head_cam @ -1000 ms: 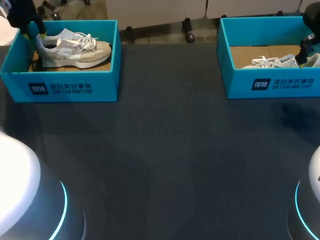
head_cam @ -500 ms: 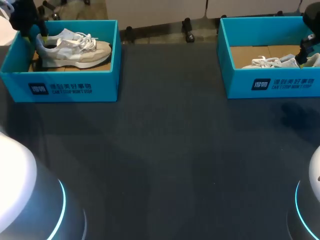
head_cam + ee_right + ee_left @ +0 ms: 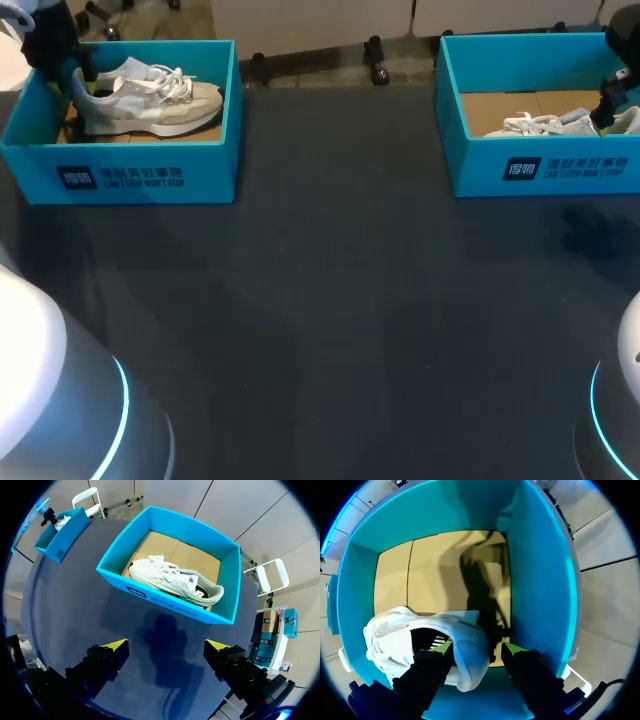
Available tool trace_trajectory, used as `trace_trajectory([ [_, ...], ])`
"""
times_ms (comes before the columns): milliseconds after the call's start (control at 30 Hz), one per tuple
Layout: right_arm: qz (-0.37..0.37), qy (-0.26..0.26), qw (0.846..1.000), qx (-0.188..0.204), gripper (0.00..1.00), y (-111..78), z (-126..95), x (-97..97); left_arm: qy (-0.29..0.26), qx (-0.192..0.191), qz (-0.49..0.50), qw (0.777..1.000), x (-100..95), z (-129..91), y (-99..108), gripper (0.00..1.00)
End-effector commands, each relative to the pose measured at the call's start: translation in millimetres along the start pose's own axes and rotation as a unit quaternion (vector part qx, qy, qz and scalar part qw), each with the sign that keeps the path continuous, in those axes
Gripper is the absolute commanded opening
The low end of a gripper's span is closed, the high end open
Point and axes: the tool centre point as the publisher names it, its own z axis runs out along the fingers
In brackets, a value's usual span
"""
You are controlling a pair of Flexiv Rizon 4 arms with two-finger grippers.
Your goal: Take the shoe out of the shoebox, open the shoe tongue, remove and reinsert the insole, then place the shoe into the shoebox
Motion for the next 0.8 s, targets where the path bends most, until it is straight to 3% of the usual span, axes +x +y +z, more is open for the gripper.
trace_trajectory([
  [33,0.0,-0.001,1.0,0.0,1.0,-0.4,0,0.3,0.001,0.008,-0.003,1.0,1.4,6,8,0.62],
  [367,0.0,-0.001,1.0,0.0,1.0,-0.4,0,0.3,0.005,0.016,-0.009,1.0,3.0,12,8,0.65],
  [800,0.0,-0.001,1.0,0.0,1.0,-0.4,0,0.3,0.007,0.033,-0.012,0.999,3.8,25,9,0.55],
])
